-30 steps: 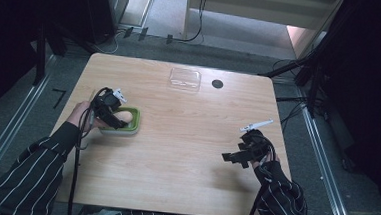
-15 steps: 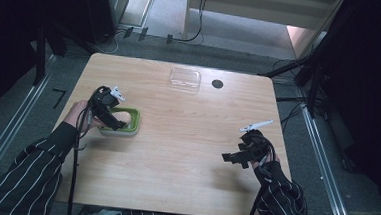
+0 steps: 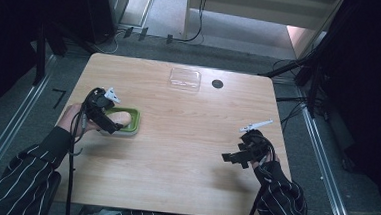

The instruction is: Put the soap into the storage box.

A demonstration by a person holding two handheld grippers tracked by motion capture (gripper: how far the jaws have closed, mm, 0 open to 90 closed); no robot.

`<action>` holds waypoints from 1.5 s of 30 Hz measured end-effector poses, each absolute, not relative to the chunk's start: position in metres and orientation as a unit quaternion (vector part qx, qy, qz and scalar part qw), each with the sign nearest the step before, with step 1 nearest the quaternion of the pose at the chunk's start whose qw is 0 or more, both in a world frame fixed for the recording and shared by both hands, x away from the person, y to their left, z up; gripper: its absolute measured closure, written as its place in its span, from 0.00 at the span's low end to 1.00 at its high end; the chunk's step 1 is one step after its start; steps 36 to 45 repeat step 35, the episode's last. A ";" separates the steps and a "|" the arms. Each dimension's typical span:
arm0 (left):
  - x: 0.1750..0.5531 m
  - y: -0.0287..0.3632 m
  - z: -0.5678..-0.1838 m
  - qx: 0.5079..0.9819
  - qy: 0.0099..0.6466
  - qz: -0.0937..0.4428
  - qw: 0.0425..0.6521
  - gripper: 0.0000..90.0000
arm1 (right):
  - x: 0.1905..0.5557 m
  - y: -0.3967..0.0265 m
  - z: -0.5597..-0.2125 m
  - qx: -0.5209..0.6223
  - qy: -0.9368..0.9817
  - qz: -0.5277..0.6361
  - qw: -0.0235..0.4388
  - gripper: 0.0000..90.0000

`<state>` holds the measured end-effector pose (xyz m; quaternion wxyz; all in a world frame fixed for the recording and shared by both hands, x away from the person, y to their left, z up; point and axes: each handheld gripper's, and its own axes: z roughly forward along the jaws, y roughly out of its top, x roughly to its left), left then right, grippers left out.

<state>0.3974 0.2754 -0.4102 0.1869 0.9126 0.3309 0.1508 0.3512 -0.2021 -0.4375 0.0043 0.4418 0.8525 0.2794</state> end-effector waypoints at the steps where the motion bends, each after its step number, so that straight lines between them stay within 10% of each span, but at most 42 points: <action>1: 0.395 0.275 -0.409 0.913 0.329 0.152 0.187 0.01 | 0.351 -0.202 -0.437 0.441 0.853 0.280 0.005 0.18; 45: 0.347 0.263 -0.414 0.929 0.305 0.123 0.170 0.01 | 0.351 -0.202 -0.438 0.443 0.853 0.277 0.005 0.18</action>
